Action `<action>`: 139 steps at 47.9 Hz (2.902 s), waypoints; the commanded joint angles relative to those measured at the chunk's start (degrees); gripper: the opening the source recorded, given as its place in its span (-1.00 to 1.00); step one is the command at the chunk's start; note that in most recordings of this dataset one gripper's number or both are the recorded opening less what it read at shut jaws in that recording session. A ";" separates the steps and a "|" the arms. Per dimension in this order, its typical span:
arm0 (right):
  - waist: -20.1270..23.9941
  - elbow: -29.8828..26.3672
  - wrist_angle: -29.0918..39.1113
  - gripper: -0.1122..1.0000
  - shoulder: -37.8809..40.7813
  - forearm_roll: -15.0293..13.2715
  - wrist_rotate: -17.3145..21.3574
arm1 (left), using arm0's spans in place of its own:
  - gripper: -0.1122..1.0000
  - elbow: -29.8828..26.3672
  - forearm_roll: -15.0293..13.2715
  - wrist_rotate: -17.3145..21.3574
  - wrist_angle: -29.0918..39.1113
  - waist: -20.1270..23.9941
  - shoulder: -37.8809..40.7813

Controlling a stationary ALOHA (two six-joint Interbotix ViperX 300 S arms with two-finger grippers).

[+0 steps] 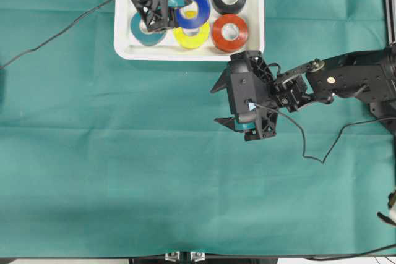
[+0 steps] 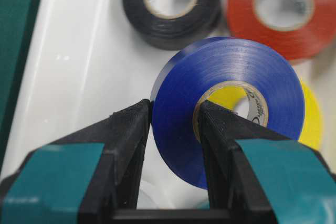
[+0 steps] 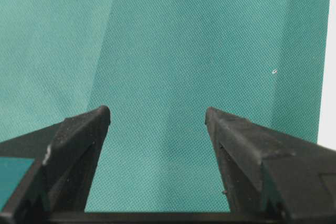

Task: Put the tape alternately from left to right into the white case.
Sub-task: 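Lift the blue tape with the left gripper and place it in the tray, then release the blue tape and withdraw the left gripper from the tray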

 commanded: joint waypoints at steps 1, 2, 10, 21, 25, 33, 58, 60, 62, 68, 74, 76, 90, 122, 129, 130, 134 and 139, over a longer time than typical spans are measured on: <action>0.18 -1.14 -0.35 0.64 -1.41 0.00 0.18 | -0.84 -2.64 0.00 0.18 -0.53 0.97 0.00; 0.18 -1.14 -0.35 0.64 -1.41 0.09 0.18 | -0.84 -2.81 0.09 0.18 -0.53 1.14 0.18; 0.18 -1.32 -0.35 0.64 -1.41 0.09 0.18 | -0.84 -4.04 0.09 0.44 -0.53 2.37 0.88; 0.18 -1.49 -0.35 0.64 -1.41 0.00 0.18 | -0.84 -4.66 0.09 1.76 -0.53 2.81 0.88; 0.18 -1.41 -0.35 0.64 -1.41 0.09 0.18 | -0.84 -4.57 0.09 2.29 -0.53 2.81 0.88; 0.18 -1.41 -0.35 0.64 -1.41 0.09 0.18 | -0.84 -4.39 0.00 3.16 -0.26 2.81 0.88; 0.18 -1.41 -0.35 0.64 -1.41 0.00 0.09 | 0.60 -3.25 0.09 5.19 -0.35 2.29 -0.18; 0.18 -1.41 -0.35 0.64 -1.41 0.09 0.18 | 0.60 -3.25 0.09 5.19 -0.35 2.20 -0.26; 0.18 -1.41 -0.35 0.64 -1.41 0.09 0.18 | 0.61 -3.25 0.00 5.19 -0.35 2.11 -0.44; 0.18 -1.41 -0.35 0.64 -1.32 0.00 0.09 | 0.60 -3.08 0.00 5.27 -0.35 1.67 -0.97; 0.18 -1.41 -0.35 0.64 -1.41 0.00 0.18 | 0.60 -2.37 0.09 5.27 -0.35 1.32 -1.32; 0.18 -1.41 -0.44 0.64 -1.41 0.09 0.18 | 0.60 -1.76 0.00 5.27 -0.35 0.97 -1.76; 0.18 -1.49 -0.35 0.64 -1.41 0.00 0.09 | 0.60 3.16 0.00 5.01 -0.35 -2.64 -5.89; 0.18 -1.76 -0.09 0.64 -1.41 0.00 0.09 | 0.59 14.15 -0.26 4.04 0.00 -16.52 -15.29; 0.18 -1.93 -0.09 0.64 -1.41 0.00 0.09 | 0.59 15.82 -0.35 1.76 0.00 -18.98 -16.00; 0.18 -1.93 -0.09 0.64 -1.41 0.00 0.09 | 0.59 16.00 -0.26 1.41 0.00 -19.25 -16.00; 0.18 -2.02 -0.09 0.64 -1.32 0.00 0.09 | 0.59 16.70 -0.35 0.26 -0.26 -20.04 -16.17; 0.18 -2.11 0.00 0.64 -1.41 0.00 0.09 | 0.59 17.40 -0.26 -0.53 -0.26 -20.39 -16.17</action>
